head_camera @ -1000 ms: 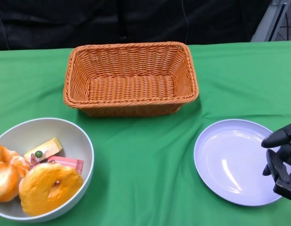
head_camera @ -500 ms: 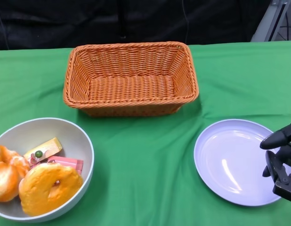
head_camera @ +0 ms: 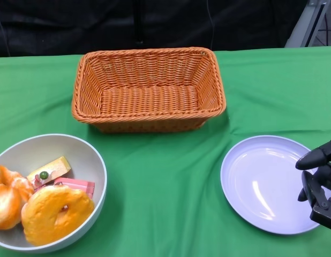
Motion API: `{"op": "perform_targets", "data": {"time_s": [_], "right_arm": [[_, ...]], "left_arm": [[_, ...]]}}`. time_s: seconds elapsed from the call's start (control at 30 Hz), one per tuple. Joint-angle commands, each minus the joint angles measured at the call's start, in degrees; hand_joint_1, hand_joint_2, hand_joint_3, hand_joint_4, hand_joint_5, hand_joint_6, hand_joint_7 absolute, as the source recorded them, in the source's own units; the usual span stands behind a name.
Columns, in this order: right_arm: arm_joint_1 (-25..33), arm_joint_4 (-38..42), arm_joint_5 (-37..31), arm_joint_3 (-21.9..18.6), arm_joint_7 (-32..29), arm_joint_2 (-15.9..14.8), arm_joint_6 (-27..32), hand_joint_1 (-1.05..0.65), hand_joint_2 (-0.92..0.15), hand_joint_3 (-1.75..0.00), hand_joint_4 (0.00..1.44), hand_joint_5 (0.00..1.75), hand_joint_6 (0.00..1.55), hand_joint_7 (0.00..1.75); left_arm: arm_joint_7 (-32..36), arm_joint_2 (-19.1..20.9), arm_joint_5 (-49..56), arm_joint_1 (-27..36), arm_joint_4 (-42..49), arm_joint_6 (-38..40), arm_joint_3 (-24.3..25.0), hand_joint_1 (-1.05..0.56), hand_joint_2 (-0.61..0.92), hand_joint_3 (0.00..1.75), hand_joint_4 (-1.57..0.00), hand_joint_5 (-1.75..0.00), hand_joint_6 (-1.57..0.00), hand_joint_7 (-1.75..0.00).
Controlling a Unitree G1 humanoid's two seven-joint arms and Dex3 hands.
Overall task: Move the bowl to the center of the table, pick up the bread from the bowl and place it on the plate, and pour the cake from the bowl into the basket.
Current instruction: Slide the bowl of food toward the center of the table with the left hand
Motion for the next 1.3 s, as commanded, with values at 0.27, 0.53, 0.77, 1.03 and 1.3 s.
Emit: {"op": "perform_targets", "data": {"time_s": [0.27,0.53,0.77,1.03,1.3], "right_arm": [[0.20,-0.41,-0.28,-0.03,-0.52,0.20,-0.01,0.01,-0.64,-0.97,0.68,1.67,0.67,1.31],[0.28,-0.29,-0.71,0.07,-0.46,0.36,-0.47,0.01,-0.63,-0.97,0.69,1.67,0.68,1.31],[0.20,-0.11,-0.62,0.01,-0.36,0.34,-0.58,0.02,-0.63,-0.99,0.68,1.67,0.67,1.31],[0.26,-0.42,-0.64,0.12,-0.50,0.43,-0.09,0.02,-0.63,-0.98,0.67,1.66,0.67,1.29],[0.33,-0.34,-0.86,0.31,-0.58,0.53,-0.28,0.02,-0.64,-0.97,0.68,1.67,0.68,1.30]], "left_arm": [[-5.02,0.46,-2.75,-3.82,1.26,5.69,0.86,-0.78,0.92,0.43,0.00,0.00,0.00,0.00],[-8.21,0.12,-4.12,-4.96,2.08,8.98,1.02,-0.74,0.92,0.47,0.00,0.00,0.00,0.00],[-8.29,-1.09,-6.71,-4.19,-1.41,16.30,1.58,-0.73,0.92,0.47,0.00,0.00,0.00,0.00],[-5.98,-2.16,-9.54,-1.20,-8.42,22.83,3.53,-0.71,0.92,0.47,0.00,0.00,0.00,0.00],[-4.45,-2.94,-11.88,1.07,-14.21,26.54,4.59,-0.71,0.92,0.50,0.00,0.00,0.00,0.00]]}}
